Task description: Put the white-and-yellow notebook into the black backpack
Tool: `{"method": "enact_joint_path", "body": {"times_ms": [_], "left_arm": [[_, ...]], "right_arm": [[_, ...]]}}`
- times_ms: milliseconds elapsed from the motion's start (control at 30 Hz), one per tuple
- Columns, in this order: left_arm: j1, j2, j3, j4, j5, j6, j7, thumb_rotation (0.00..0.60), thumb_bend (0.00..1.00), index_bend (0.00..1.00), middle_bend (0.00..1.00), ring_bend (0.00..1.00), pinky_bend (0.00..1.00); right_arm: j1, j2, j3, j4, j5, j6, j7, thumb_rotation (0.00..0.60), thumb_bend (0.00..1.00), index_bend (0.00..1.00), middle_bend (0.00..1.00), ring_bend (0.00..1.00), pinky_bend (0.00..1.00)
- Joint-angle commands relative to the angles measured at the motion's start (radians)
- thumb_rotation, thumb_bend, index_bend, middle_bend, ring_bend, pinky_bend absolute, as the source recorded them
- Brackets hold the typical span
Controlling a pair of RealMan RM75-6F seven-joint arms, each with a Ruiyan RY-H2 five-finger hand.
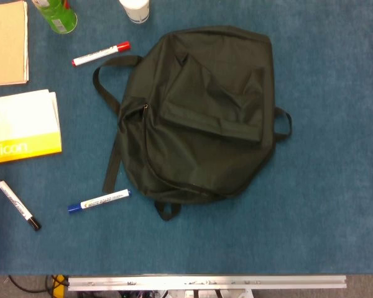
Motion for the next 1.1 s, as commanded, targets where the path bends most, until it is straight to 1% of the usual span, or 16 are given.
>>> {"method": "enact_joint_path", "body": {"times_ms": [33, 300, 500, 633, 800, 933, 1100], "left_arm": [[-0.002, -0.001, 0.0, 0.002, 0.001, -0.004, 0.001, 0.6, 0.37, 0.12, 0.07, 0.0, 0.16], [-0.022, -0.005, 0.005, 0.011, 0.015, -0.04, 0.016, 0.6, 0.37, 0.12, 0.07, 0.0, 0.16], [-0.072, -0.04, 0.002, 0.029, 0.001, -0.127, 0.061, 0.6, 0.37, 0.17, 0.09, 0.02, 0.16], [-0.114, -0.062, 0.001, 0.037, -0.039, -0.213, 0.118, 0.6, 0.37, 0.17, 0.12, 0.04, 0.16], [-0.166, -0.091, -0.01, 0.026, -0.105, -0.306, 0.204, 0.6, 0.37, 0.16, 0.12, 0.04, 0.16], [-0.2, -0.116, -0.015, 0.02, -0.151, -0.352, 0.286, 0.6, 0.36, 0.14, 0.11, 0.04, 0.16], [-0.235, -0.162, -0.023, 0.03, -0.233, -0.407, 0.347, 0.6, 0.32, 0.12, 0.11, 0.04, 0.16]], "right_arm": [[0.003, 0.001, 0.006, -0.001, 0.007, 0.003, 0.002, 0.6, 0.04, 0.41, 0.43, 0.3, 0.43], [0.011, 0.027, 0.043, -0.03, 0.037, 0.037, 0.023, 0.6, 0.04, 0.41, 0.43, 0.3, 0.43], [0.024, 0.045, 0.061, -0.049, 0.059, 0.028, 0.016, 0.6, 0.04, 0.41, 0.43, 0.3, 0.43], [0.028, 0.047, 0.06, -0.056, 0.056, 0.026, 0.023, 0.6, 0.04, 0.41, 0.43, 0.3, 0.43], [0.025, 0.045, 0.055, -0.055, 0.046, 0.034, 0.032, 0.6, 0.04, 0.41, 0.43, 0.3, 0.43], [0.018, 0.048, 0.049, -0.05, 0.041, 0.046, 0.042, 0.6, 0.04, 0.41, 0.43, 0.3, 0.43], [0.006, 0.052, 0.043, -0.043, 0.041, 0.062, 0.059, 0.6, 0.04, 0.41, 0.43, 0.3, 0.43]]}}
